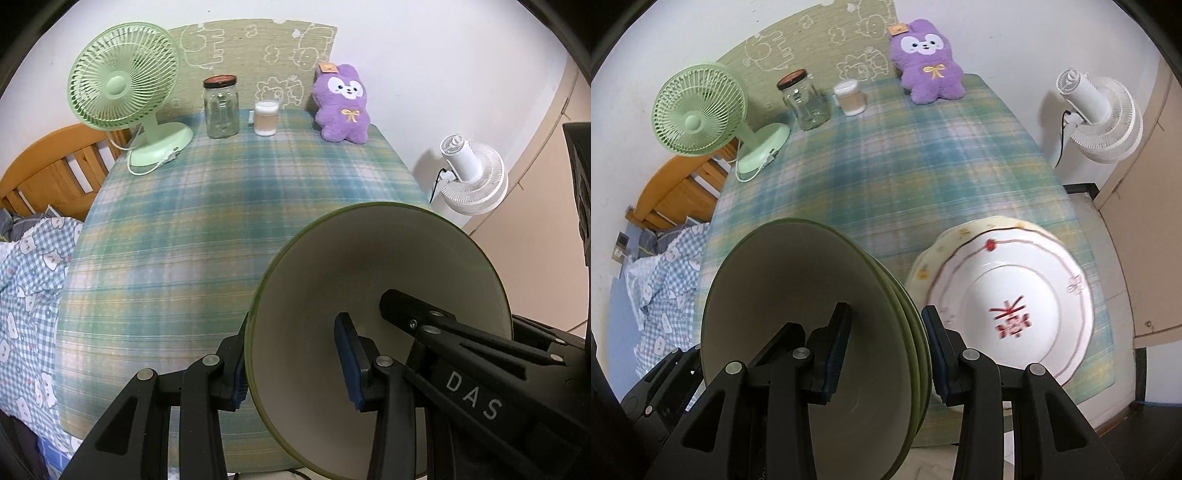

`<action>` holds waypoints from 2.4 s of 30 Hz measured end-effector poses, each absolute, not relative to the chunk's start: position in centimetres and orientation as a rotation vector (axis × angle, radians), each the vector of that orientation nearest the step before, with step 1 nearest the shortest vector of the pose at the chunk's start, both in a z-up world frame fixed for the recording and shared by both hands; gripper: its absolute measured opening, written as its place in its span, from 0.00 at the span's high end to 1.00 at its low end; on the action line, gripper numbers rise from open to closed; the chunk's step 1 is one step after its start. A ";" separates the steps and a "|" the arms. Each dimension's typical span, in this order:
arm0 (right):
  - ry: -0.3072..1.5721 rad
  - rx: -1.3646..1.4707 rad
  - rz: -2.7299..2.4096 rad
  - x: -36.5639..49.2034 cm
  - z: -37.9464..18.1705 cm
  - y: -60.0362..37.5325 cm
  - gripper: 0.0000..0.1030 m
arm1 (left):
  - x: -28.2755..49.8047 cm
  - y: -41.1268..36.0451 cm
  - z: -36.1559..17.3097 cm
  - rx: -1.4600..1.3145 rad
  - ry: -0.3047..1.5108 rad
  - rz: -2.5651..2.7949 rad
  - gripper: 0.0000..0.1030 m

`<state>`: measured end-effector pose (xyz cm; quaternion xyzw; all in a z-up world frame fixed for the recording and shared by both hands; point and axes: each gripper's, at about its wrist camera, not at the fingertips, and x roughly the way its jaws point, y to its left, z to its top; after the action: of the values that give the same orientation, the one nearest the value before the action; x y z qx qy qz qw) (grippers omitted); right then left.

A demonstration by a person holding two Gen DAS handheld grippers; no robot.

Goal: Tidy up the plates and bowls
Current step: 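Carry the nested bowls with the right gripper over the plate stack, then lower the nested bowls onto the plate stack and open the right gripper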

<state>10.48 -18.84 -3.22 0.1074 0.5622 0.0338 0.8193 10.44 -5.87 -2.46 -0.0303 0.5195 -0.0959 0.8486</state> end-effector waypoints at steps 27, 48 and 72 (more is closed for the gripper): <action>1.295 0.224 0.036 12.2 -7.1 -30.2 0.58 | 12.5 -17.8 -6.2 -0.085 1.200 -0.206 0.61; 1.325 0.183 0.095 13.6 -9.2 -31.3 0.58 | 13.3 -19.1 -8.2 -0.107 1.233 -0.157 0.56; 1.065 0.065 0.023 10.0 -1.5 -27.5 0.26 | 10.0 -14.2 -1.3 -0.024 0.989 -0.106 0.20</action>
<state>9.95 -27.50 -1.46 0.0308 0.5075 0.0108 0.8610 9.97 -14.23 -1.28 -0.0117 0.4744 -0.0509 0.8787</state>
